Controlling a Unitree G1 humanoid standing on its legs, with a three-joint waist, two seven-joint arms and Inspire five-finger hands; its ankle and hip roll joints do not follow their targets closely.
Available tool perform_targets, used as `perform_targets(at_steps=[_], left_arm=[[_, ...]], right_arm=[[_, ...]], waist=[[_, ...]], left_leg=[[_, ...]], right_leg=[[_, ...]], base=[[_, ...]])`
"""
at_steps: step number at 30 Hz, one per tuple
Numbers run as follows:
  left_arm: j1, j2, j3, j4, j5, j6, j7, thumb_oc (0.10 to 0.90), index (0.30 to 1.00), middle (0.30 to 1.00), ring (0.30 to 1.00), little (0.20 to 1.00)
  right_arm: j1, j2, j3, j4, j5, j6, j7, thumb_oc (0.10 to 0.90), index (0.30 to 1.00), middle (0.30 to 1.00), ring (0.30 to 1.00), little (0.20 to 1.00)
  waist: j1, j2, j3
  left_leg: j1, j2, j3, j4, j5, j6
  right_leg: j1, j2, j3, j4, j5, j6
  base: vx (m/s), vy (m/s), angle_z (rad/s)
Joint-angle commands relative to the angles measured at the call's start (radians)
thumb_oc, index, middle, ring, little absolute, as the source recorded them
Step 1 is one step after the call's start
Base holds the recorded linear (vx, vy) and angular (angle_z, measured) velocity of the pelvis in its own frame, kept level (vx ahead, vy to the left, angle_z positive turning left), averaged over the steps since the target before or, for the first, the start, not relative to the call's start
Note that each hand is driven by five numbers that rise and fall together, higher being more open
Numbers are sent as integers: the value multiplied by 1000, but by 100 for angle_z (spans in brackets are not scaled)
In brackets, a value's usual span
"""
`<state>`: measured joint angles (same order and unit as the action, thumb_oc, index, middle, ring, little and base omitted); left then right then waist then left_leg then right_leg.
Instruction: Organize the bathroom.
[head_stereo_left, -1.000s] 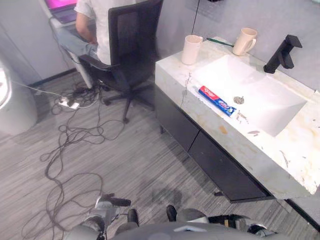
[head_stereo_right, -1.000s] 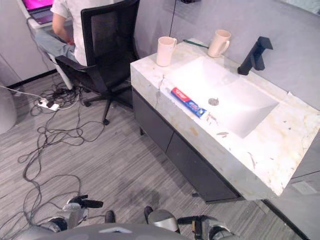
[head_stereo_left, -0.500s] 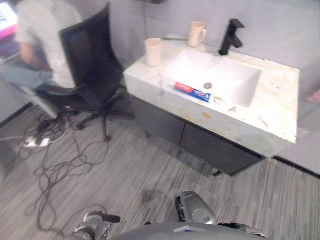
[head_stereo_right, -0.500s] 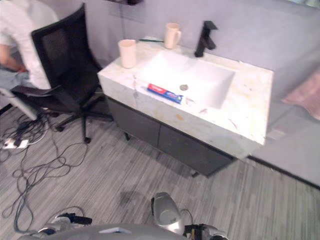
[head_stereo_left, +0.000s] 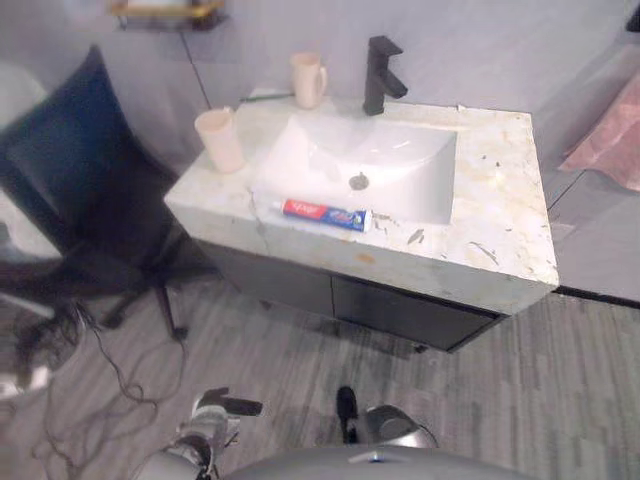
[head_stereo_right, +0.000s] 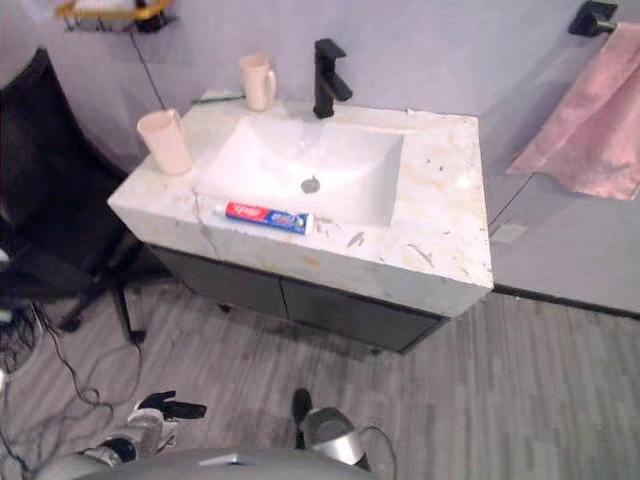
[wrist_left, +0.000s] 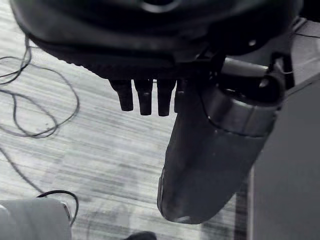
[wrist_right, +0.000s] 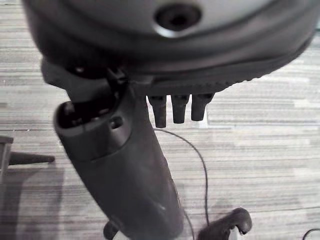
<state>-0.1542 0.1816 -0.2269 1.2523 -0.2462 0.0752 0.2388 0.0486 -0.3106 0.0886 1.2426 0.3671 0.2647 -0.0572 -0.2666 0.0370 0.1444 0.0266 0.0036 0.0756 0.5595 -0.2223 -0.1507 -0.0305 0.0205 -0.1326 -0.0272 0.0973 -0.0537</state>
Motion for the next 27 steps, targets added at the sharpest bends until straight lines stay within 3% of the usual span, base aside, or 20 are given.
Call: perform_targets(at_steps=[1, 2, 4, 6, 12, 15, 19, 21, 22, 27], left_arm=[[-15, 81, -22, -46, 30, 8, 29, 800, 900, 900, 900, 900], [-13, 81, -24, -45, 35, 11, 29, 800, 900, 900, 900, 900], [-3, 84, -46, -37, 23, 7, 37, 800, 900, 900, 900, 900], [-4, 82, -48, -24, 12, 9, 33, 800, 900, 900, 900, 900], [4, 89, -52, 1, 22, 14, 3, 800, 900, 900, 900, 900], [17, 91, -41, 8, -11, 0, 20, 800, 900, 900, 900, 900], [48, 84, 10, 4, -100, -101, 100, 800, 900, 900, 900, 900], [52, 84, 19, 0, -110, -128, 113, 800, 900, 900, 900, 900], [70, 83, 44, -22, -140, -219, 145, 800, 900, 900, 900, 900], [92, 99, 65, -188, -107, -346, 227, 800, 900, 900, 900, 900]], right_arm=[[-21, -1, 18, 13, 31, -15, -6, 800, 900, 900, 900, 900], [-29, 1, 21, 19, 40, -21, -5, 800, 900, 900, 900, 900], [-55, 13, 48, 31, 52, -34, -13, 800, 900, 900, 900, 900], [-57, 24, 55, 33, 44, -35, -20, 800, 900, 900, 900, 900], [-34, 52, 41, 34, 10, -52, -29, 800, 900, 900, 900, 900], [-27, 62, 37, 31, -40, -57, -24, 800, 900, 900, 900, 900], [-38, 78, 41, 35, -97, -67, -27, 800, 900, 900, 900, 900], [-39, 80, 41, 36, -95, -71, -29, 800, 900, 900, 900, 900], [-36, 83, 40, 32, -91, -76, -32, 800, 900, 900, 900, 900], [-36, 78, 48, 18, -78, -60, -37, 800, 900, 900, 900, 900]], waist=[[20, -70, 24], [25, -72, 20], [54, -55, 17], [51, -38, 15], [18, 5, 3], [17, 18, 1], [53, 14, -6], [59, 12, -7], [77, 7, -14], [116, -3, -21]], left_leg=[[-28, -48, 21, -215, 124, 138], [-21, -46, 8, -253, 99, 150], [8, -24, -119, -443, 133, 152], [29, -24, -128, -501, 137, 158], [84, -31, -47, -609, 142, 175], [93, -22, 21, -632, 140, 181], [102, -1, 155, -645, 139, 179], [102, 2, 168, -646, 139, 178], [100, 8, 189, -643, 141, 174], [87, 20, 185, -629, 147, 165]], right_leg=[[-56, -11, 67, 113, -69, 138], [-53, -13, 81, 109, -70, 141], [-49, 3, 146, 123, -100, 150], [-64, -2, 166, 149, -116, 163], [-100, -40, 172, 174, -119, 209], [-110, -67, 129, 178, -124, 222], [-86, -139, -7, 137, -112, 246], [-80, -146, -24, 128, -110, 248], [-66, -153, -43, 111, -110, 250], [-35, -145, -43, 95, -122, 240]], base=[[133, 155, -67], [124, 186, -64], [135, 263, -69], [145, 290, -113], [95, 218, -70], [2, 127, -83], [-9, 27, -66], [4, -35, -107], [11, -63, -111], [17, -76, -8]])
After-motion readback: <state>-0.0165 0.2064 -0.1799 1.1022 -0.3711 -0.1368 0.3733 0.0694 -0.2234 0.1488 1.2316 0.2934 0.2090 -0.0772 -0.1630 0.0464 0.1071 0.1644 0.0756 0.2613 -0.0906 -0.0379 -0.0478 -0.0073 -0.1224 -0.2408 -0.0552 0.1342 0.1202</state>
